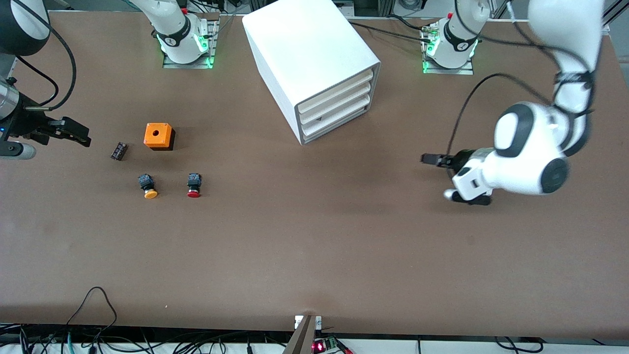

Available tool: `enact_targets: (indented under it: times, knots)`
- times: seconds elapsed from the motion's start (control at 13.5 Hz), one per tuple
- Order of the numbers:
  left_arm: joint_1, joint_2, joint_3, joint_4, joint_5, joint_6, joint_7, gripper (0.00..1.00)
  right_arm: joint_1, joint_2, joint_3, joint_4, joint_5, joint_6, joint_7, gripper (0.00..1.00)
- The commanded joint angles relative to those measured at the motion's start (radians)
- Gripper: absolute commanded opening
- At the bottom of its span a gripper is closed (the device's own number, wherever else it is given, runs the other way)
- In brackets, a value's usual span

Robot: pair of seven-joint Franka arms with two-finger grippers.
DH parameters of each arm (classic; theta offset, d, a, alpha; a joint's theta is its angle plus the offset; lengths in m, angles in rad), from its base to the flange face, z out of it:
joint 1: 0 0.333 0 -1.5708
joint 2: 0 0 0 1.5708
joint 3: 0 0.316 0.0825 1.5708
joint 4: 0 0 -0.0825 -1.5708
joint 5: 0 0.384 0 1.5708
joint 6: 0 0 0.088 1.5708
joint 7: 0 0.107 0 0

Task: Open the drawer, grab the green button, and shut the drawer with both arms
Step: 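Move the left gripper toward the white cabinet's drawer handle, then grasp the drawer handle with the left gripper and pull it open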

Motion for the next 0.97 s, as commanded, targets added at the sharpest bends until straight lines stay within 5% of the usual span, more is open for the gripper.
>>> enact_targets:
  times: [0.0, 0.37, 0.59, 0.89]
  knots:
    - [-0.022, 0.028, -0.041, -0.092, -0.162, 0.072, 0.088, 1.00, -0.013, -0.002, 0.008, -0.010, 0.022, 0.010, -0.004, 1.00]
    - [-0.057, 0.057, -0.071, -0.291, -0.524, 0.101, 0.476, 1.00, -0.013, -0.003, 0.008, -0.010, 0.024, -0.004, -0.004, 1.00]
    - [-0.062, 0.051, -0.142, -0.368, -0.571, 0.135, 0.532, 1.00, -0.013, -0.001, 0.000, -0.011, 0.022, -0.004, -0.004, 1.00]
    - [-0.069, 0.051, -0.191, -0.403, -0.594, 0.155, 0.530, 0.88, -0.013, -0.001, 0.000, -0.011, 0.024, -0.004, -0.004, 1.00]
